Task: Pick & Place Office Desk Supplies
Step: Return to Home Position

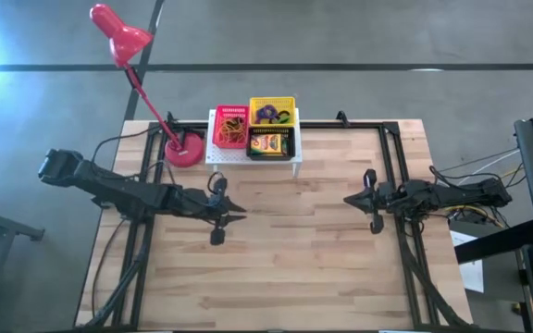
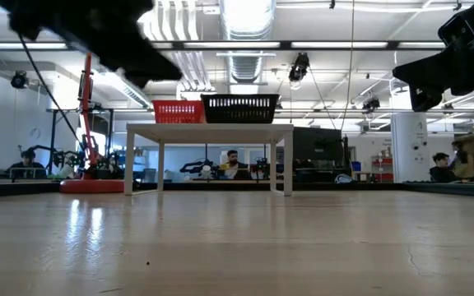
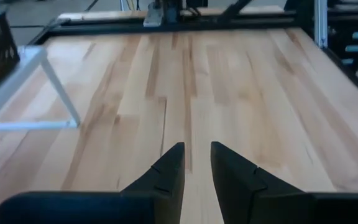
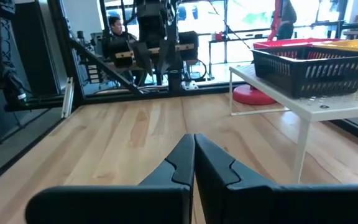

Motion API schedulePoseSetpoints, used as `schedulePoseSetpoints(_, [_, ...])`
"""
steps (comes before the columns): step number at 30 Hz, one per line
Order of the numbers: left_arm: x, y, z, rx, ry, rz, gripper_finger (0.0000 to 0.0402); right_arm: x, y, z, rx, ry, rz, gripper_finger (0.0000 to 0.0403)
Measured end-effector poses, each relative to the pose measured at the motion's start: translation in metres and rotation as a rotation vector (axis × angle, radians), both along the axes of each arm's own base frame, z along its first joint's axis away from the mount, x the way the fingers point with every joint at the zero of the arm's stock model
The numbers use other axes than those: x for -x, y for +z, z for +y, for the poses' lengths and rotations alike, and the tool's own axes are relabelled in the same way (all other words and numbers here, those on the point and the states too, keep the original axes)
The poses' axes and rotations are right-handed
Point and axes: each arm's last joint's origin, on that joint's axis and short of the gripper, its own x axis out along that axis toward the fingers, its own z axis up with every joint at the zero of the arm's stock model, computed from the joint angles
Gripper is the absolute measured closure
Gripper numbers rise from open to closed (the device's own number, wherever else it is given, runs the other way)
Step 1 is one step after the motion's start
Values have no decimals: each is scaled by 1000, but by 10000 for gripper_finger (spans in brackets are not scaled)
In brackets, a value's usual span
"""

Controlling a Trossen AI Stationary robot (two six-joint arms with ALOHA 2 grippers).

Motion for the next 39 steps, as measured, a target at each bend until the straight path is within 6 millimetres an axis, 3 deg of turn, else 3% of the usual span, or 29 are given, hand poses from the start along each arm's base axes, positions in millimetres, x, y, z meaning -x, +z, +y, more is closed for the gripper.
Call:
schedulePoseSetpoints(11, [101, -40, 22, 56, -110, -122, 320, 0, 0, 0, 0, -1, 0, 394])
schedulePoseSetpoints(17, [132, -42, 33, 73, -157, -255, 320, 0, 0, 0, 0, -1, 0, 394])
schedulePoseSetpoints(23, [146, -46, 34, 63, -143, -384, 320, 0, 0, 0, 0, 0, 0, 394])
schedulePoseSetpoints(30, [146, -46, 38, 43, -21, -475, 327, 0, 0, 0, 0, -3, -1, 394])
schedulePoseSetpoints(39, [146, -46, 34, 149, -37, -471, 397, 0, 0, 0, 0, -5, 0, 394])
